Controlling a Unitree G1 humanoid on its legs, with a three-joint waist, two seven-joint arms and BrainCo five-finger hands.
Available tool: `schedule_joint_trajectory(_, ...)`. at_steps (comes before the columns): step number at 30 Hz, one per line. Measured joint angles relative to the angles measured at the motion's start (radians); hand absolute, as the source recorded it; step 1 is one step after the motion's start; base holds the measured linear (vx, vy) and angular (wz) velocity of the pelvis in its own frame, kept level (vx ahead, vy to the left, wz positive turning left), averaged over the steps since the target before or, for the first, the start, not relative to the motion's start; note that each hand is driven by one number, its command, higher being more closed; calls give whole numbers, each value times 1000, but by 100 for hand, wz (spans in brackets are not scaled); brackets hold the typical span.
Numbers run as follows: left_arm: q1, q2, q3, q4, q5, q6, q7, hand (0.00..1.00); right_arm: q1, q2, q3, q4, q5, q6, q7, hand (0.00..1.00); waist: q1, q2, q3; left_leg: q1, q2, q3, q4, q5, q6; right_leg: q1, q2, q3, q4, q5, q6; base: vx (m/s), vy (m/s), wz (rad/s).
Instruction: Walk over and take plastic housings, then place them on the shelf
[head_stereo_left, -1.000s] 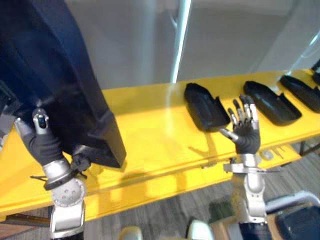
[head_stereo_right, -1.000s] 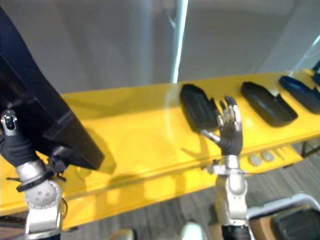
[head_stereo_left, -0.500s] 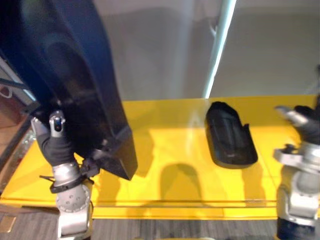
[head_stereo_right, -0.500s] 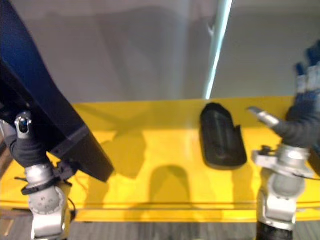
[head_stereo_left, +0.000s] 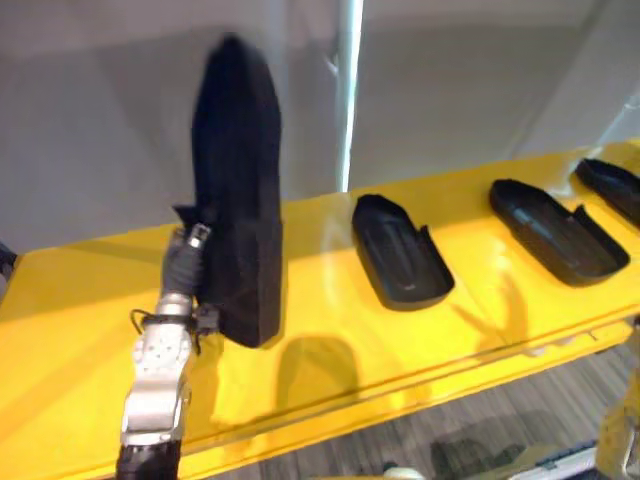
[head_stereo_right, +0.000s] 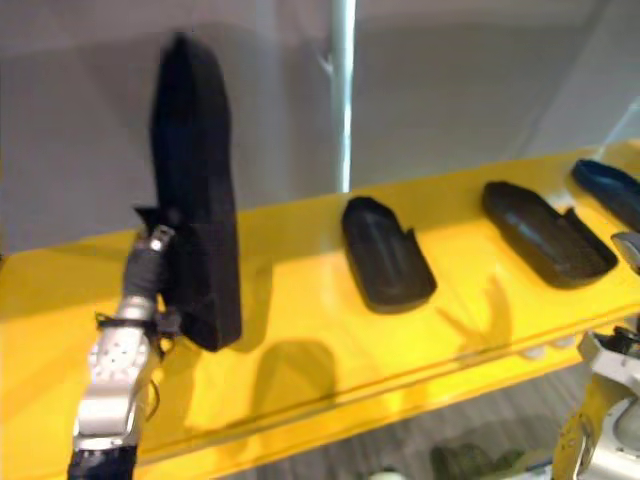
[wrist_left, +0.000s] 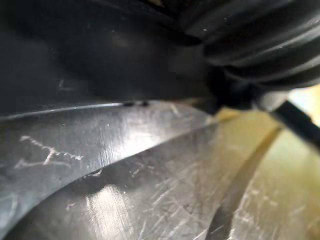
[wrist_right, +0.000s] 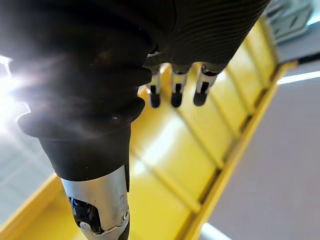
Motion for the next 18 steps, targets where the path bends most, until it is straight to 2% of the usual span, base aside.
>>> schedule_joint_trajectory(2, -29, -5, -37, 22, 0, 50, 7, 100, 6, 5, 2, 26, 13, 2, 13, 0, -10, 11, 2, 0, -1, 11, 1, 0, 0, -10, 2, 19, 0, 7, -2, -45, -14, -17)
schedule_joint_trajectory(5, -60, -18, -40, 26, -6, 89, 25, 100, 12, 5, 17, 34, 20, 10, 42, 0, -25, 13, 2, 1, 0, 19, 1, 0, 0, -9, 3, 25, 0, 9, -2, -52, -15, -9)
schedule_joint_trajectory(11, -73, -18, -62, 33, 7, 173, 43, 100, 17, 5, 53, 34, 7, 54, 59, 0, -24, 23, 16, -9, -2, 5, 5, 1, 1, -7, 0, 16, -4, 14, -2, -31, -14, 5)
schedule_joint_trajectory(14, -73, -25, -106, 46, 67, 233, 57, 100, 8, 3, 93, 36, 4, 90, 50, 0, -20, 33, 31, -17, -2, -5, 7, 4, 4, -6, -1, 7, -5, 14, -2, -9, -16, 10)
schedule_joint_trajectory(18, -78, -28, -114, 87, 170, 314, 59, 100, 4, 3, 114, 37, 10, 108, 44, 0, -23, 38, 39, -17, -2, -14, 7, 5, 5, -5, -3, -5, -6, 14, -2, 9, -16, 6)
